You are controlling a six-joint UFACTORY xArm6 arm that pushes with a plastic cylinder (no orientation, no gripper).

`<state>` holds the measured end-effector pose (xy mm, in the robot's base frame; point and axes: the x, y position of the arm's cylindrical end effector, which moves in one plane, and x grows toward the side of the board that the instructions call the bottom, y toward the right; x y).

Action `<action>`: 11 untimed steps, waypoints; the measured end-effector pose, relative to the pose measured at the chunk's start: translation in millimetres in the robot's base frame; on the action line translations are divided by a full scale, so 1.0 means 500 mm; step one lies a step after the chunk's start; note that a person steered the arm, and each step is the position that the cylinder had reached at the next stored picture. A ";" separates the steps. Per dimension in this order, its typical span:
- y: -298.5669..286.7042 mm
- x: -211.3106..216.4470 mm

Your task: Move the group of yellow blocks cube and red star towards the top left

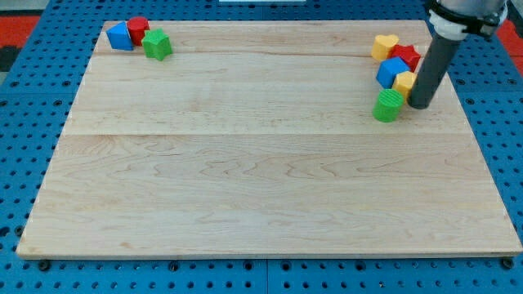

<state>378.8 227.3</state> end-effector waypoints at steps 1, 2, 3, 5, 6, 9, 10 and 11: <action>0.000 -0.056; 0.000 -0.031; 0.069 -0.041; 0.039 -0.171; -0.007 -0.241; 0.089 -0.138; 0.028 -0.071; -0.080 -0.100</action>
